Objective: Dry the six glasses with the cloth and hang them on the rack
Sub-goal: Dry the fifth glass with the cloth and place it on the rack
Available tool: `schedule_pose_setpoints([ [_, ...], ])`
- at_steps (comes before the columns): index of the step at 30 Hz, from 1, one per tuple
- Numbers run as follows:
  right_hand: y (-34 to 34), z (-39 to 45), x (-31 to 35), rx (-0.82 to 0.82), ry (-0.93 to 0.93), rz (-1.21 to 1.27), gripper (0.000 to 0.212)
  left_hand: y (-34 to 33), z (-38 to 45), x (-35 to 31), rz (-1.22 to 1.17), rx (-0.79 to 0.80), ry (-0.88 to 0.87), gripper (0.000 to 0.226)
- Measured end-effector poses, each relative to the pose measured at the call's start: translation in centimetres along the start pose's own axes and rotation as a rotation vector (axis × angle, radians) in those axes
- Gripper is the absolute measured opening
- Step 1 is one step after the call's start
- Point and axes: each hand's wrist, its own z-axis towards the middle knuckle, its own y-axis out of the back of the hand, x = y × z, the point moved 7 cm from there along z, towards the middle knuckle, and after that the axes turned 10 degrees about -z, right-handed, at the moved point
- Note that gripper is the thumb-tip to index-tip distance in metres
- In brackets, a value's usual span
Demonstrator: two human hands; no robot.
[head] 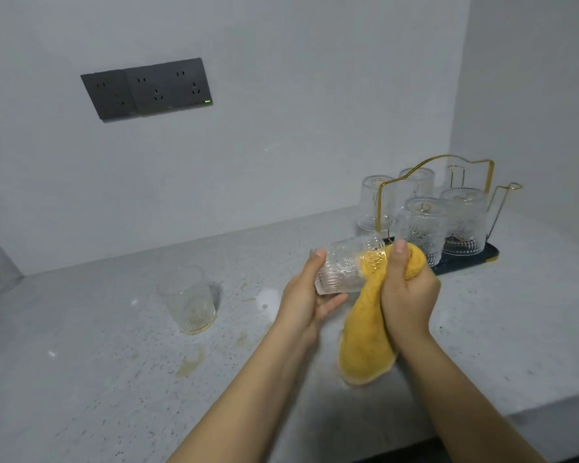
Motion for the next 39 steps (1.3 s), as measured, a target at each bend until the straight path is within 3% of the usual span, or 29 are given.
schedule_pose_setpoints([
  [11,10.4,7.5,-0.8,-0.133,-0.039,-0.168,0.047,-13.0,1.8,-3.4,0.128,0.106,-0.193,0.017],
  [16,12.7,10.7,-1.3,-0.140,-0.057,-0.259,0.048,-19.5,3.8,-4.6,0.233,0.112,-0.348,0.063],
  [19,14.0,12.4,-1.9,-0.150,-0.073,-0.294,0.049,-23.3,5.2,-4.5,0.317,0.118,-0.421,0.064],
  [24,15.6,14.2,-3.5,-0.154,-0.077,-0.312,0.049,-28.9,7.7,-3.0,0.510,0.189,-0.519,0.069],
  [29,16.6,14.8,-4.7,-0.149,-0.090,-0.294,0.047,-31.9,9.9,-1.6,0.820,0.160,-0.655,0.075],
  [39,16.6,15.3,-7.8,-0.105,-0.146,-0.265,0.047,-32.7,12.6,2.8,1.331,0.223,-0.595,0.078],
])
